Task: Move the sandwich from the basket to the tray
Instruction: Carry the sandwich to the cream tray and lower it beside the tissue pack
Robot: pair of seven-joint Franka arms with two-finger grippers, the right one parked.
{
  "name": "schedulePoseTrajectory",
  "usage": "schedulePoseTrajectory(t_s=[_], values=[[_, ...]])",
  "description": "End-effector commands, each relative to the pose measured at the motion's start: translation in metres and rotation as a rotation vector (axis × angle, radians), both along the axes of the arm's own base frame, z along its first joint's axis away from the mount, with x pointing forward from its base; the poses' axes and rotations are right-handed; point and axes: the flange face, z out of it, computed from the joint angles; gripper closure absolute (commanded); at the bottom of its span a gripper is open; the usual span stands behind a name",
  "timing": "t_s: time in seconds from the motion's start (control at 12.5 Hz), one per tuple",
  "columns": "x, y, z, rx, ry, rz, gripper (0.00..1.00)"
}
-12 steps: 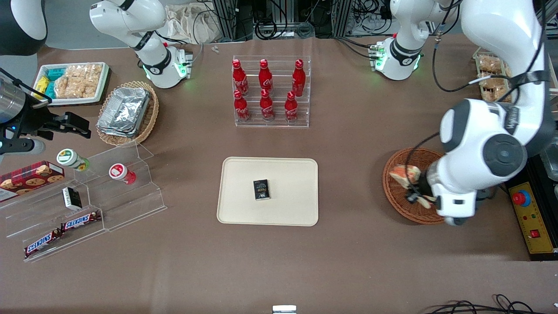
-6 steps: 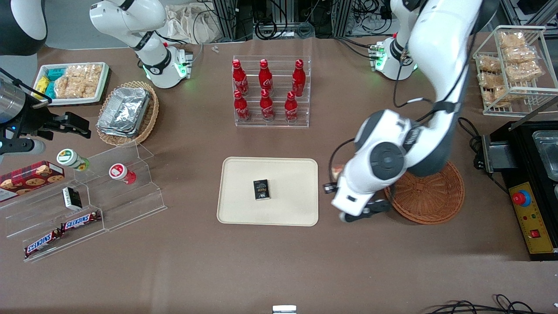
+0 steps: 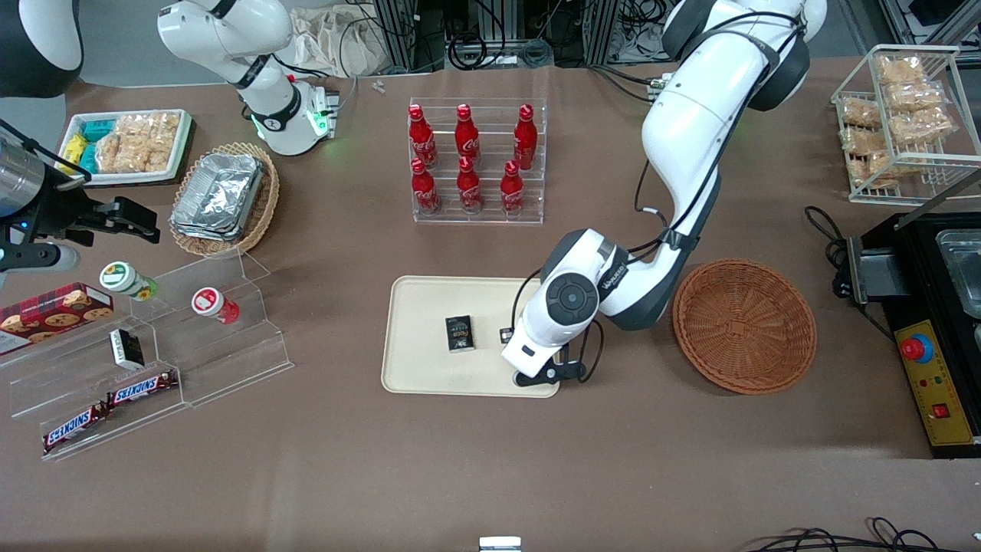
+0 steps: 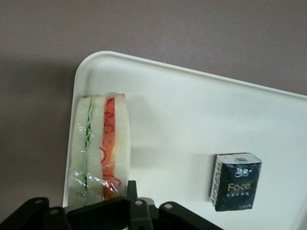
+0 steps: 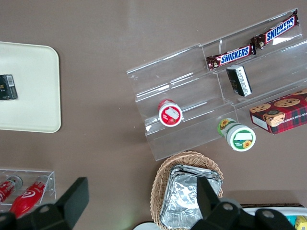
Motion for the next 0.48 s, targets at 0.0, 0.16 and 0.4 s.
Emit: schedulePoseTrajectory(t_s=[0.0,0.16,0.4], values=[[0.006,-0.001,0.001,0.001,-0.01,-0.033,1.0],[0.004,-0.005,0.003,-0.005,-0.009,-0.028,0.12],[0.005,-0.005,0.023,-0.009,-0.022,-0.024,0.0]])
